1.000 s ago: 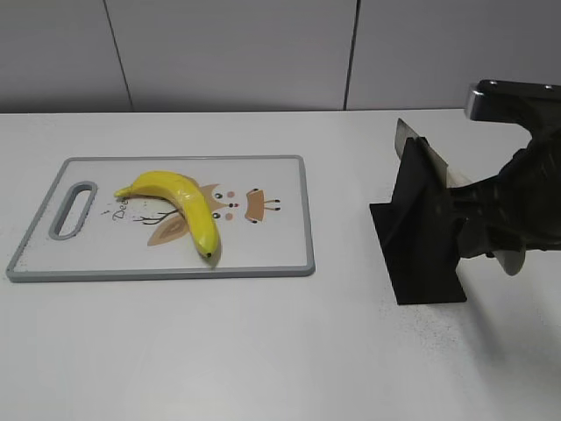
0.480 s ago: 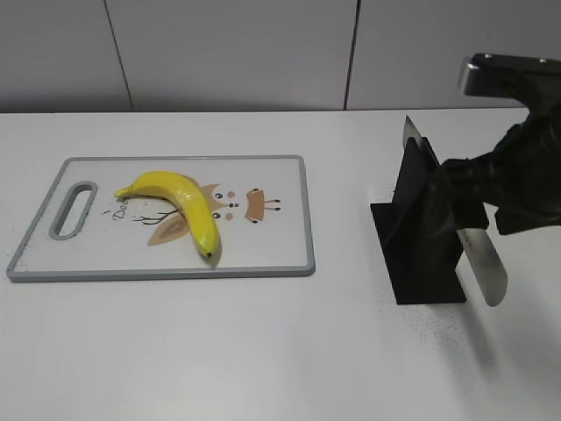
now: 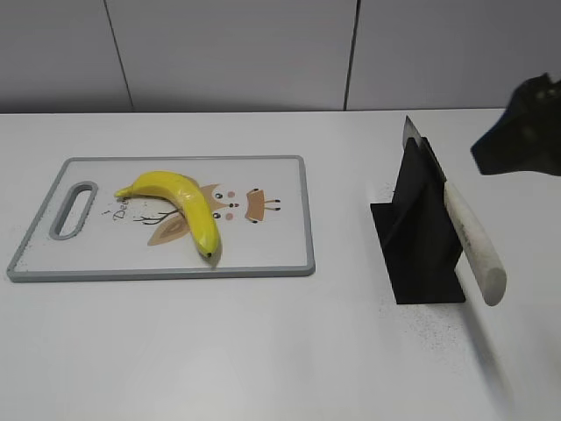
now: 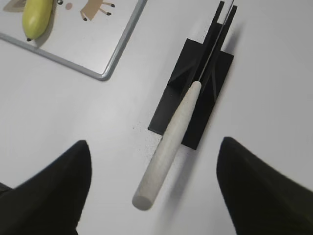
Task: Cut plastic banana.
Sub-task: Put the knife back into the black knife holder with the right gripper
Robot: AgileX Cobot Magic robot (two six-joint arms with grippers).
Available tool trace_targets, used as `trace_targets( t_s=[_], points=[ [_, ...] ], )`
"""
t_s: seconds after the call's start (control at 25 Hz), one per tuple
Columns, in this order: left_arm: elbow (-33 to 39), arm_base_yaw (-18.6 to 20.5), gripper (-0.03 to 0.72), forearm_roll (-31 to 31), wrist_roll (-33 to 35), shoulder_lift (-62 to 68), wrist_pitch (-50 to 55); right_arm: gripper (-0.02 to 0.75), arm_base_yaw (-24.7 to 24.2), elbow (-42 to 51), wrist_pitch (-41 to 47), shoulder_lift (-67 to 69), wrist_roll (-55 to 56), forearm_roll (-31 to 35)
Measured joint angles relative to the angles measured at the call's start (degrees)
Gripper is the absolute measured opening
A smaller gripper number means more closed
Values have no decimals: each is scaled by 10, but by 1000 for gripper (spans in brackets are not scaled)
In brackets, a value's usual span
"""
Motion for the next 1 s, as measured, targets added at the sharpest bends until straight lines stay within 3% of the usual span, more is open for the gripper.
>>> trace_targets(
  t_s=[0.16,0.56,1.0],
  points=[
    [0,0,623,0,0,0,0,597,0,27,25,-92,-47,0],
    [0,0,612,0,0,0,0,594,0,210,35,-335,-54,0],
    [0,0,588,0,0,0,0,592,0,273,93,-534,-55,4]
  ],
)
